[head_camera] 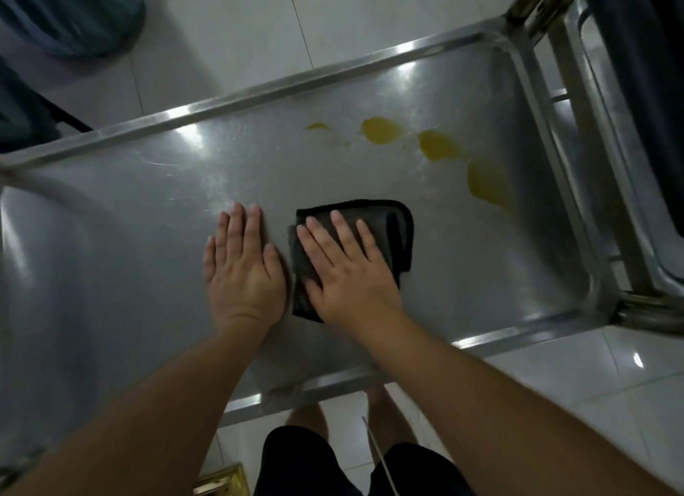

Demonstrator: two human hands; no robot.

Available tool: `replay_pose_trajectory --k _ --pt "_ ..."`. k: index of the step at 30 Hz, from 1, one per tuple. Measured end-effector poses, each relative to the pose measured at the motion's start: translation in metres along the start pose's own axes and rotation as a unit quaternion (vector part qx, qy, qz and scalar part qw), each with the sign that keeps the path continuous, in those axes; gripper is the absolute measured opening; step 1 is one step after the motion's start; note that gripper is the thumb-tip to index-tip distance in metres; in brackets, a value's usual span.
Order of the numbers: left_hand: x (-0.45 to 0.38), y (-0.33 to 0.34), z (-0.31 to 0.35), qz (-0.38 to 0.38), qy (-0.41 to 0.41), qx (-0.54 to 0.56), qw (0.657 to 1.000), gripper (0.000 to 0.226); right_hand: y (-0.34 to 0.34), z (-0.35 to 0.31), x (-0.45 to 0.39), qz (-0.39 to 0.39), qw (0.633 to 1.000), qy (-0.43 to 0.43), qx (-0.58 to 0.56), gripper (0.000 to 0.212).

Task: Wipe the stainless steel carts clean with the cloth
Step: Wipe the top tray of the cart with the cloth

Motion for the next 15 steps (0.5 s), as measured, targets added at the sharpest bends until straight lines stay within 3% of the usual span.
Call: replay_pose_trajectory --k 2,4,7,9,13,15 --pt "-0.001 0.000 0.000 0.006 -0.003 0.004 1.000 0.068 -0.009 0.032 0.007 0.003 0.998 -0.066 -0.003 0.075" --pt "0.000 -0.001 0.000 0.012 -0.005 0.008 1.000 0.068 -0.021 0.090 0.008 0.020 0.999 -0.045 0.015 0.075" --pt "0.000 -0.002 0.001 0.023 -0.004 0.009 1.000 0.068 -0.046 0.189 0.007 0.050 0.989 0.128 0.053 0.069" --pt "0.001 -0.002 0.001 0.028 -0.003 0.010 1.000 0.068 -0.056 0.223 0.011 0.066 0.962 0.258 0.064 0.066" --pt "0.000 -0.001 0.002 0.037 -0.005 0.012 0.999 0.068 -0.049 0.191 -0.013 0.122 0.858 0.496 0.053 0.069" --pt "0.000 -0.002 0.003 0.042 -0.001 0.012 0.999 0.068 -0.036 0.134 -0.044 0.127 0.864 0.486 0.032 0.069"
Point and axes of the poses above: each hand's wrist, its own x-axis away from the middle knuckle, its own y-axis out of the palm, z = x × y, the point moved 6 cm from there along -x, towards the middle knuckle, and after that the axes turned 6 degrees about z, right-handed, at the moved point
